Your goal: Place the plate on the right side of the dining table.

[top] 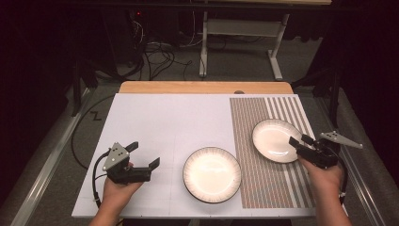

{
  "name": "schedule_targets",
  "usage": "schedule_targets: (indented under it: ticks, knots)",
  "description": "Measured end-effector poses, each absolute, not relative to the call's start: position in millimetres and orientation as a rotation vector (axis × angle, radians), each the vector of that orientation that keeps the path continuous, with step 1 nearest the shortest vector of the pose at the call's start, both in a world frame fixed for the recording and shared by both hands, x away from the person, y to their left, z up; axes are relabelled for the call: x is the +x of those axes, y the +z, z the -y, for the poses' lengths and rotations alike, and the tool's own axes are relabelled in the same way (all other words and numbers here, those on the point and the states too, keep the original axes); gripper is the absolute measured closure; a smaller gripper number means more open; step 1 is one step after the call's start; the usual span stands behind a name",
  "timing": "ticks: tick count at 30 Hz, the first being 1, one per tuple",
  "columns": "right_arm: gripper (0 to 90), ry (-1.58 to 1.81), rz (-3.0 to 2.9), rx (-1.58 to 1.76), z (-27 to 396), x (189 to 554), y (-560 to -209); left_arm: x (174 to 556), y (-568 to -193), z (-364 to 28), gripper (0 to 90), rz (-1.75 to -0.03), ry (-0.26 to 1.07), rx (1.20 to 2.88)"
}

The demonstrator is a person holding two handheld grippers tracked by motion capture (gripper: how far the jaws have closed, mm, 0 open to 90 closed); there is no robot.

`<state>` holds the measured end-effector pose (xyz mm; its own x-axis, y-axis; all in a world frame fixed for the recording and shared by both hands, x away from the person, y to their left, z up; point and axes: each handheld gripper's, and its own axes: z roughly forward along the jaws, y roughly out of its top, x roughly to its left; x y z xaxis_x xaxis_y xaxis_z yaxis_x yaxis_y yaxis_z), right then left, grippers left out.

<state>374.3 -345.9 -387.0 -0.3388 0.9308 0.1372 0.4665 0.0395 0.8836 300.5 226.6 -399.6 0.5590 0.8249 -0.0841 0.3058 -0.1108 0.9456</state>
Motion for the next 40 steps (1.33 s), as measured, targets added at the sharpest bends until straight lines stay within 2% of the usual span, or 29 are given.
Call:
schedule_targets:
  ticks: [12, 19, 23, 40]
  knots:
    - [17.3, 1.343, -1.934, 1.133, 288, 345, -379, 297, -400, -224, 2.7, -0.948, 0.587, 1.676]
    - [11.3, 1.398, -1.975, 1.011, 264, 325, -375, 295, -402, -221, 2.6, -0.934, 0.602, 1.702]
    - [1.0, 1.422, -1.99, 0.989, 257, 318, -376, 292, -398, -222, 2.4, -0.92, 0.623, 1.684]
    - [0.9, 1.408, -1.958, 1.013, 261, 317, -383, 289, -400, -231, 1.4, -0.945, 0.627, 1.653]
